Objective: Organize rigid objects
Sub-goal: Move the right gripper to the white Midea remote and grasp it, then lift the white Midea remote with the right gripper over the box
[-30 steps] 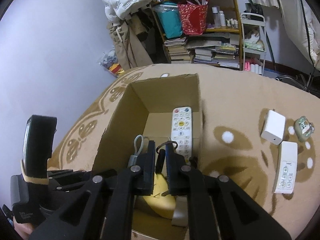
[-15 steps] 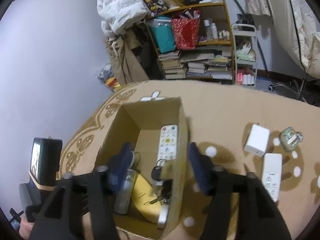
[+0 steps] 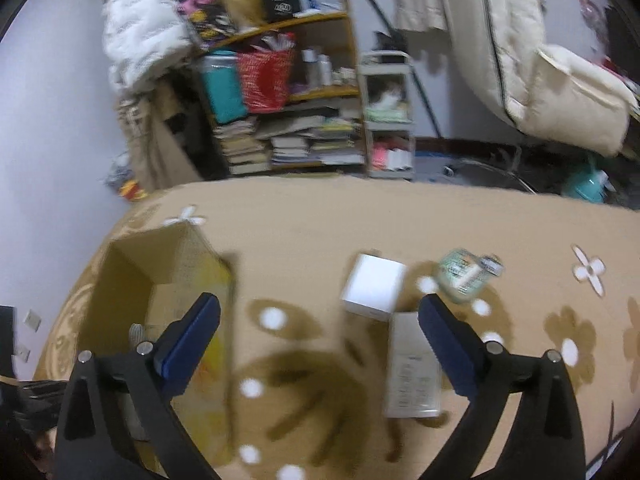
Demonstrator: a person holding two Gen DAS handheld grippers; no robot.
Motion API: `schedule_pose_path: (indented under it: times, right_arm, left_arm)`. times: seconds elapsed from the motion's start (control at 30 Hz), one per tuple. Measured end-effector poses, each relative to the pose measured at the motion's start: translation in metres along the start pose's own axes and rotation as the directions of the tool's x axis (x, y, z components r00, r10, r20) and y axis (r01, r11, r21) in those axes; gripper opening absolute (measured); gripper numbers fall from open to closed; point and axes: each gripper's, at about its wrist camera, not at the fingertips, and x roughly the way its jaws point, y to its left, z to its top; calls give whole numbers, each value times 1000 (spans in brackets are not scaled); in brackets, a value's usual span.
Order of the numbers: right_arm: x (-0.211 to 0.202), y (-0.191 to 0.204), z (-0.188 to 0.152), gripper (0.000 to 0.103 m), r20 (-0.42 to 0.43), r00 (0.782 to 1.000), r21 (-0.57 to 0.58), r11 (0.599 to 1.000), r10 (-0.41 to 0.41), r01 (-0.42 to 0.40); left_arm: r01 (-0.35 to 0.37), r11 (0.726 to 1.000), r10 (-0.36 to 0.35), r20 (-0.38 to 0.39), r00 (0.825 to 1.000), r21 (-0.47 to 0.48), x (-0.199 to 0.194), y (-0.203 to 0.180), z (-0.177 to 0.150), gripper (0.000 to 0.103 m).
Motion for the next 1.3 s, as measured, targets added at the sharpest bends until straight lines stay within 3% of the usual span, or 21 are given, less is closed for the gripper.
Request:
schedule_pose_path:
  times: [0.13, 0.4, 0.8, 0.93, 1.0, 1.13, 1.17, 1.3]
  right_arm:
    - [15, -20, -13, 103, -40, 995, -7, 996, -92, 92]
    - [36, -41, -31, 103, -110, 980, 13, 985, -169, 171]
    - [75, -61, -61, 102, -245, 954, 93, 975, -172, 200]
    - [84, -59, -61, 96, -261, 947, 82, 973, -186, 214]
    - [87, -58, -61, 66, -267, 941, 59, 972, -206, 229]
    - [89, -58, -63, 62, -274, 939, 42, 973, -208, 228]
    - [89, -57, -63, 53, -272, 941, 38, 974, -203, 221]
    - [85, -51, -64, 52, -262, 939, 11, 972, -222, 233]
  left_arm:
    - [-2, 1000, 2, 0, 1000, 1, 0, 0, 0, 13]
    - [1, 1000, -1, 0, 1000, -1, 0, 0, -1, 13]
    - [3, 1000, -3, 0, 1000, -2, 0, 0, -1, 14]
    - [9, 1000, -9, -1, 1000, -6, 1, 2, -2, 14]
    - [8, 1000, -8, -1, 1000, -6, 0, 2, -2, 14]
    - [5, 1000, -5, -1, 1000, -4, 1, 2, -2, 14]
    - [5, 1000, -5, -1, 1000, -4, 1, 2, -2, 14]
    - [3, 1000, -3, 0, 1000, -2, 1, 1, -2, 14]
